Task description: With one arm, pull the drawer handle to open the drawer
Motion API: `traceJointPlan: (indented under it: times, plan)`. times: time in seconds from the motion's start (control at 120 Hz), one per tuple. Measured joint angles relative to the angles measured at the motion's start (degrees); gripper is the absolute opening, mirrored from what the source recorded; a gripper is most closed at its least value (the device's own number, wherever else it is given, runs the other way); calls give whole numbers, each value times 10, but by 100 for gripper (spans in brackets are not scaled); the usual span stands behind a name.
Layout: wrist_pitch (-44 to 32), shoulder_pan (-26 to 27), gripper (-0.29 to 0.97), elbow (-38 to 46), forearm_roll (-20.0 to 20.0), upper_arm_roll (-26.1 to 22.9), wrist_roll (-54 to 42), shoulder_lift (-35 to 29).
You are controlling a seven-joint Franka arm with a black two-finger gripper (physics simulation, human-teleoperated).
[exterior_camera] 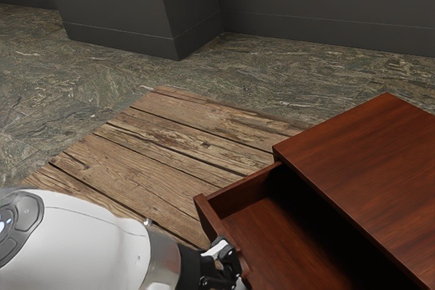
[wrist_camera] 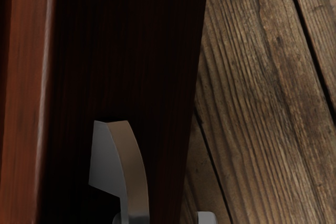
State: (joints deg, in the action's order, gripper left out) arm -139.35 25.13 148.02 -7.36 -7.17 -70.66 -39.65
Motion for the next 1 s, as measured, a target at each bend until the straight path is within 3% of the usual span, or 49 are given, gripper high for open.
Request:
traceJointPlan:
  times: [0.2,0.5,0.8,0.908,1.0]
  plan:
    - [-2,0,5,4,2,-1,4,0]
    - [7,-2,25,-1,1,-1,2,0]
    - [43,-2,22,-44,-1,-9,-1,2]
    - [94,-2,24,-115,3,-8,-2,29]
    - [180,-3,26,-245,6,-4,-2,92]
